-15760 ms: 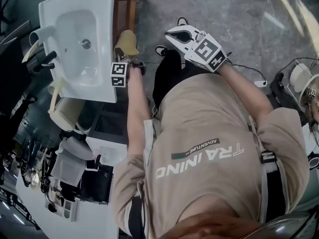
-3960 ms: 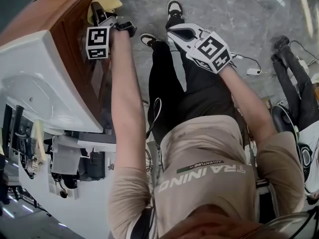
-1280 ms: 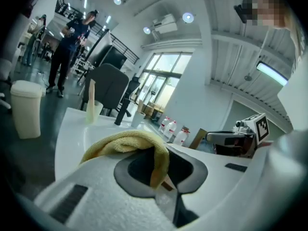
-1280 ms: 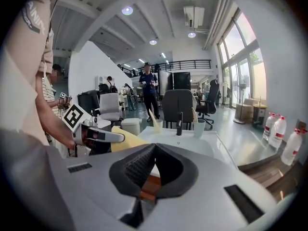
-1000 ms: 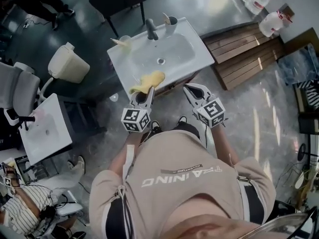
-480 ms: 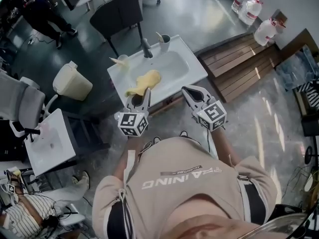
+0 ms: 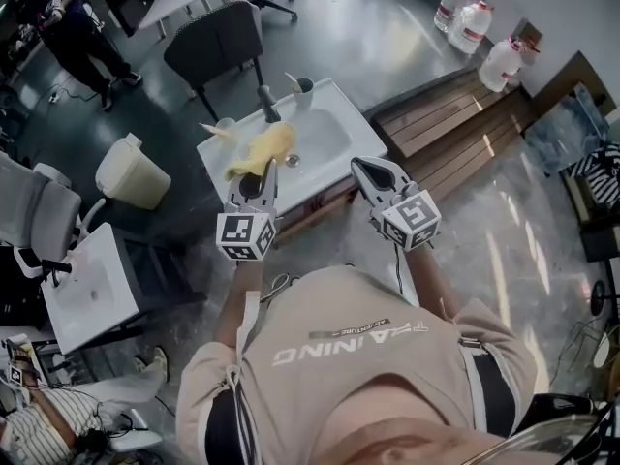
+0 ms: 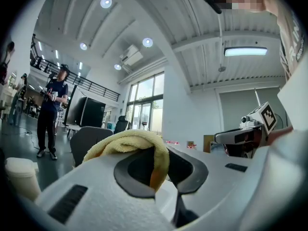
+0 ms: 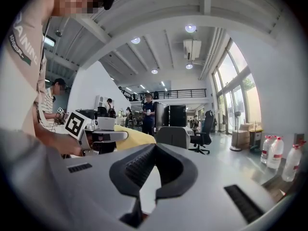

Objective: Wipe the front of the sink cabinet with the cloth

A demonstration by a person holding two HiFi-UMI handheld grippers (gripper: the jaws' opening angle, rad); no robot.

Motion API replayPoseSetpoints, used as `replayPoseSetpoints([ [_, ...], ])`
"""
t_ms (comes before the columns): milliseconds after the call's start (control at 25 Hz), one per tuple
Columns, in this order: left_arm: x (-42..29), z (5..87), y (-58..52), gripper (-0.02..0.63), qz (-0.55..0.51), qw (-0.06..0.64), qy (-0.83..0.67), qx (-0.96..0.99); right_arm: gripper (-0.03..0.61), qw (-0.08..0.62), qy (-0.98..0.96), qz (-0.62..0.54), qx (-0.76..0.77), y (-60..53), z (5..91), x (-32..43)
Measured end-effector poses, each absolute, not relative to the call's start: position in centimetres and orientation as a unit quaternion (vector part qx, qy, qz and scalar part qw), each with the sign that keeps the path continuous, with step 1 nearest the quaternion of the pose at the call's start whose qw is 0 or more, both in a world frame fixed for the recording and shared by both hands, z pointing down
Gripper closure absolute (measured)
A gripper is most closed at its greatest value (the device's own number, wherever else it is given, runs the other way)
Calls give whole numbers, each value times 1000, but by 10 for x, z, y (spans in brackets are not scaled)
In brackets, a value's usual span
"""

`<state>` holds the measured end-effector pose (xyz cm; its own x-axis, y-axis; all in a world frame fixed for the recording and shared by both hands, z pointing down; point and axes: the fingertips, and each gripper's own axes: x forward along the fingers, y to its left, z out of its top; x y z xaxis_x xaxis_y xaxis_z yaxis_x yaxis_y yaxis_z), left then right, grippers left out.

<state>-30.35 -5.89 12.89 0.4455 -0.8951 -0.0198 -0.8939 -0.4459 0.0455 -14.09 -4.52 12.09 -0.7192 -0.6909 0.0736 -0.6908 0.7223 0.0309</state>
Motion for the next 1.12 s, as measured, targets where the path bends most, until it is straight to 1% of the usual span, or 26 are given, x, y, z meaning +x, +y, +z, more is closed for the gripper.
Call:
replayPoseSetpoints([
  [280, -286, 131, -53, 571, -22, 25, -524, 851, 568, 55, -922, 2, 384, -40, 120, -117],
  [1120, -301, 172, -28, 571, 7, 67, -514, 855, 568, 78, -920, 38, 382, -24, 155, -133],
])
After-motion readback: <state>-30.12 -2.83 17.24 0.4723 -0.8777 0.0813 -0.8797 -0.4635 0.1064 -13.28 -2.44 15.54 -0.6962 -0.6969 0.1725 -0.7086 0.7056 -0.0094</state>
